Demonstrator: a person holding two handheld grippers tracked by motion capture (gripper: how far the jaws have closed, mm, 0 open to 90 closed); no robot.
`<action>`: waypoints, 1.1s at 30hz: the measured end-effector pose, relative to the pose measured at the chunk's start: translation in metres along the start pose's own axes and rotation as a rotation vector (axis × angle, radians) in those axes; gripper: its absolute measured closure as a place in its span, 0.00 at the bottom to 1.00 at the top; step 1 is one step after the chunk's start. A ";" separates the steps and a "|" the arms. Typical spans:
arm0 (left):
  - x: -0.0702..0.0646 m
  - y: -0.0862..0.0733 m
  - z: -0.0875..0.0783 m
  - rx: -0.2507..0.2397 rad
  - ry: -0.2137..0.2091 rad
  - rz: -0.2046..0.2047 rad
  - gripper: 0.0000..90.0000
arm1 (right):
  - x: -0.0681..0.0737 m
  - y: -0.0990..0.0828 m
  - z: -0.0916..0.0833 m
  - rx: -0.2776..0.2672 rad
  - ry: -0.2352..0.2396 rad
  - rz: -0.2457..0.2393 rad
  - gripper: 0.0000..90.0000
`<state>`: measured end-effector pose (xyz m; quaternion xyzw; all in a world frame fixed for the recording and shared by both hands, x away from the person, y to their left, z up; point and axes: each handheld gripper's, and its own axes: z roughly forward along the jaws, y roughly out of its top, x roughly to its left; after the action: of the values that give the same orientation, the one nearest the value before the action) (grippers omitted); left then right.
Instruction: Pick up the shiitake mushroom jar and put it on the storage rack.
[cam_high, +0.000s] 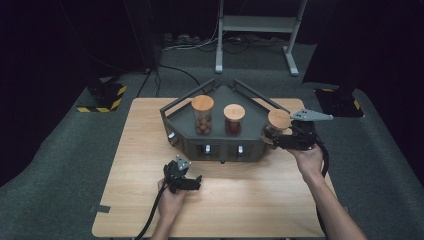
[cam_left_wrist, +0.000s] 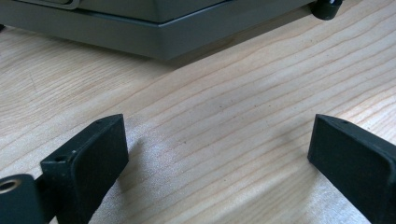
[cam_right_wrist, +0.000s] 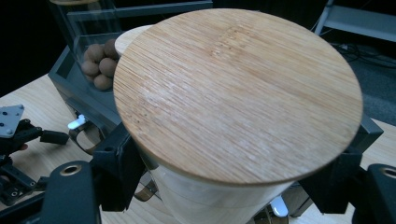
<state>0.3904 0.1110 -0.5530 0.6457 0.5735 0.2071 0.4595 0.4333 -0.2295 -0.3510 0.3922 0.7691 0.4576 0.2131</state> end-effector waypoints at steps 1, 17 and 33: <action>0.000 0.000 0.000 0.000 0.000 0.000 0.05 | 0.000 0.000 0.000 0.000 0.000 0.000 0.28; 0.001 0.000 -0.001 0.011 0.000 0.015 0.05 | 0.001 0.007 0.011 0.002 -0.016 -0.001 0.28; 0.000 0.000 0.000 -0.001 0.000 -0.002 0.05 | 0.004 0.012 0.022 0.018 -0.033 -0.016 0.28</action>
<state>0.3904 0.1108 -0.5531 0.6450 0.5739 0.2071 0.4602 0.4509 -0.2117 -0.3512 0.3952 0.7728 0.4424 0.2257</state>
